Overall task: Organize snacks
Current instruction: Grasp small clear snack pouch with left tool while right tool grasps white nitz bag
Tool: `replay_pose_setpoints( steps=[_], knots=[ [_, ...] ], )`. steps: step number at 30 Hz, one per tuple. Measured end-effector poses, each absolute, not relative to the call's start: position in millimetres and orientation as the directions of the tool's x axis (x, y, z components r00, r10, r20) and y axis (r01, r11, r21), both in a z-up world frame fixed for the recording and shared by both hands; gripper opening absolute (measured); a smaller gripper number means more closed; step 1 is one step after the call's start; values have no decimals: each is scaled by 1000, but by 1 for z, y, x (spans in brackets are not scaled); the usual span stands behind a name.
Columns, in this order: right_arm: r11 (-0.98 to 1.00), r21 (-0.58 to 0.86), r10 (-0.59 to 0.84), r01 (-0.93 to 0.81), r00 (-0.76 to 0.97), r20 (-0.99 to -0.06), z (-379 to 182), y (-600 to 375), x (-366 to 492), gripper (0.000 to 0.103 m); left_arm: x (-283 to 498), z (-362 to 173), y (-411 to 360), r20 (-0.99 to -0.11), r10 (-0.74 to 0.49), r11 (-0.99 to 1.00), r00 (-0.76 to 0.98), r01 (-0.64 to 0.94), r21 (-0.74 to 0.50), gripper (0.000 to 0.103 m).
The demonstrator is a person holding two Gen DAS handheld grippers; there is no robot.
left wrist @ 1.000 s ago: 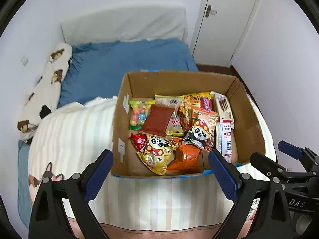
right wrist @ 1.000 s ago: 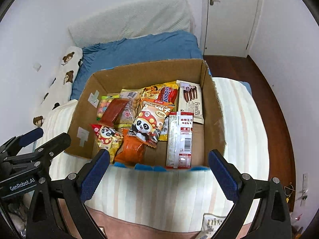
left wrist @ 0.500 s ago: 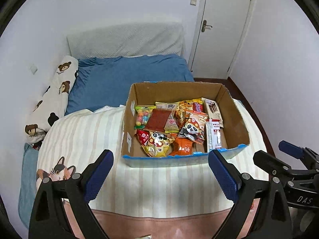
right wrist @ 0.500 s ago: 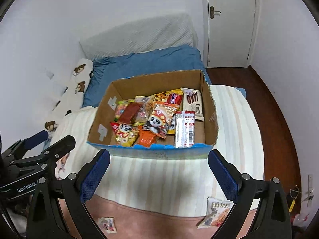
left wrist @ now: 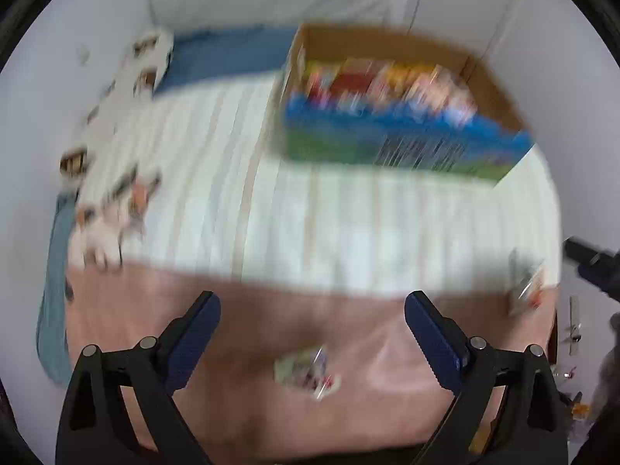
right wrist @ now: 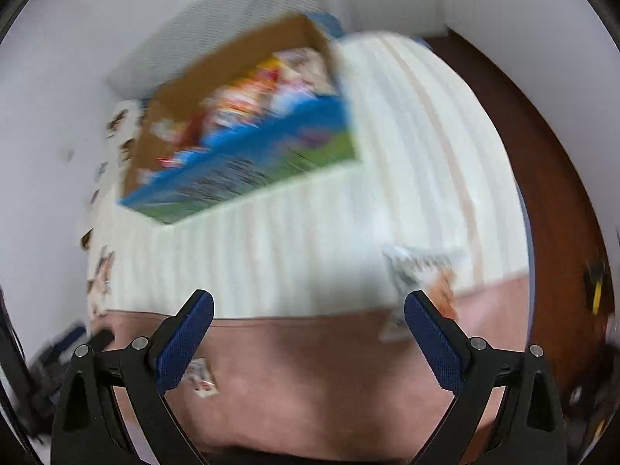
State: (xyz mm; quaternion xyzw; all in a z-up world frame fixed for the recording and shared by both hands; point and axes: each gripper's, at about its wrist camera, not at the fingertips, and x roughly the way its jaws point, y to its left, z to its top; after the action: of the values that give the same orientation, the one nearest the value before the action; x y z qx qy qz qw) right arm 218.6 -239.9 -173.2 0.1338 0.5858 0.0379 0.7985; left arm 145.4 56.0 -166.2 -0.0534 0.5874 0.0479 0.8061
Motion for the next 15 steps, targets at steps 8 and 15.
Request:
replay_pose_setpoints(
  steps=[8,15],
  knots=[
    [944,202,152,260,200,-968,-259,-292,236,101,125,-239,70,-992,-27,973,121,-226,-54,98],
    [957,132,105,257,115,-988,-310,-290,250,72,117,-271,74,-999,-34,969,36,-243,-42,98]
  ],
)
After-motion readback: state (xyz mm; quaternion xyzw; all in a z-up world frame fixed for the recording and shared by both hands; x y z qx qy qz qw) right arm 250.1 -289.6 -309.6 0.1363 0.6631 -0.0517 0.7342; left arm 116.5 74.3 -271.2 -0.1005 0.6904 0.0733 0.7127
